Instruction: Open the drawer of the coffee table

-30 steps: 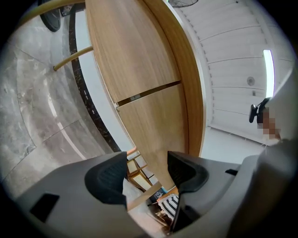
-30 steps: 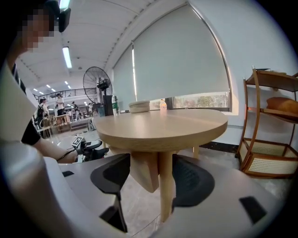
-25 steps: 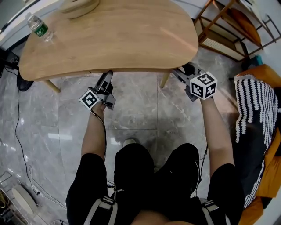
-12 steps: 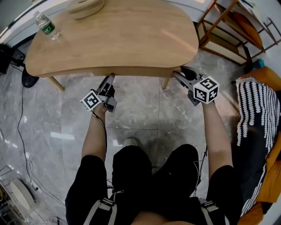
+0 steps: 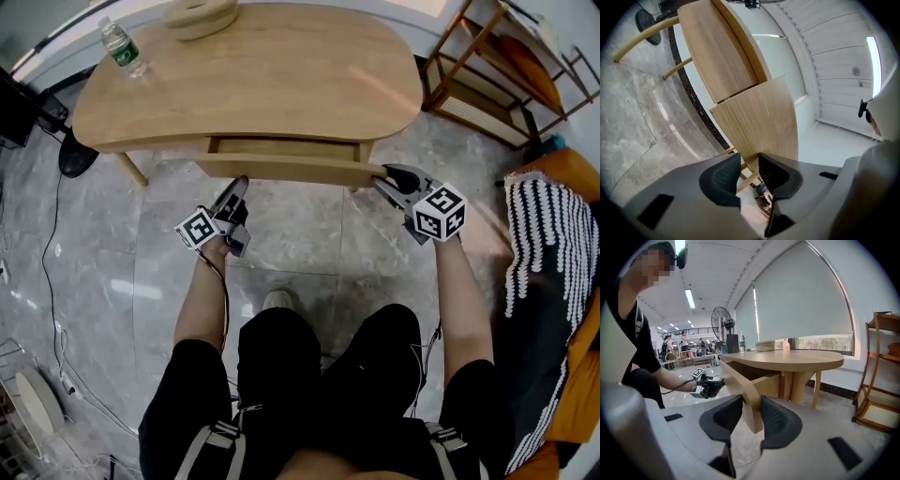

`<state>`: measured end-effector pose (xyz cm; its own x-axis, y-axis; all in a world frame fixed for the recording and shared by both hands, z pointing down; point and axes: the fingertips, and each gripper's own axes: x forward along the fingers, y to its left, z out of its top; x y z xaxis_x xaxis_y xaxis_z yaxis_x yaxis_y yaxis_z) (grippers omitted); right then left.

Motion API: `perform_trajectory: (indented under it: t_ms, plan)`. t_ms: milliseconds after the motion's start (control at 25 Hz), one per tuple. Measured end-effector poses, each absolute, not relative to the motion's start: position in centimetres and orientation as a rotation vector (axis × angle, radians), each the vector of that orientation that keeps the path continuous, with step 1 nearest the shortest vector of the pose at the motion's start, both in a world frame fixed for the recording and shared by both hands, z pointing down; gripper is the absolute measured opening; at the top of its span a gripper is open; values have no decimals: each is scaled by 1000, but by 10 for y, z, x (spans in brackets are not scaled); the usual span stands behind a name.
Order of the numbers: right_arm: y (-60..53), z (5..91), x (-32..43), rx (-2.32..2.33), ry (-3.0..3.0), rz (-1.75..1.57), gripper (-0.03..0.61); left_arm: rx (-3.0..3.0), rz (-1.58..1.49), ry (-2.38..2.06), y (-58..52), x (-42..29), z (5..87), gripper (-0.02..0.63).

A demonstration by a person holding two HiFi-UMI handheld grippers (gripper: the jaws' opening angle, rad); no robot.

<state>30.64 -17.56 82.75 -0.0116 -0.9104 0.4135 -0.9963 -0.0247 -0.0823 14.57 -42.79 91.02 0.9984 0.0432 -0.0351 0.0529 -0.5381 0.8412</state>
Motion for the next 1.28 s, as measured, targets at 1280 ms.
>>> perform_trajectory:
  t_ms: [1280]
  plan:
    - [-151, 827, 271, 1675, -2065, 471, 101, 2156, 69, 179, -404, 112, 912, 129]
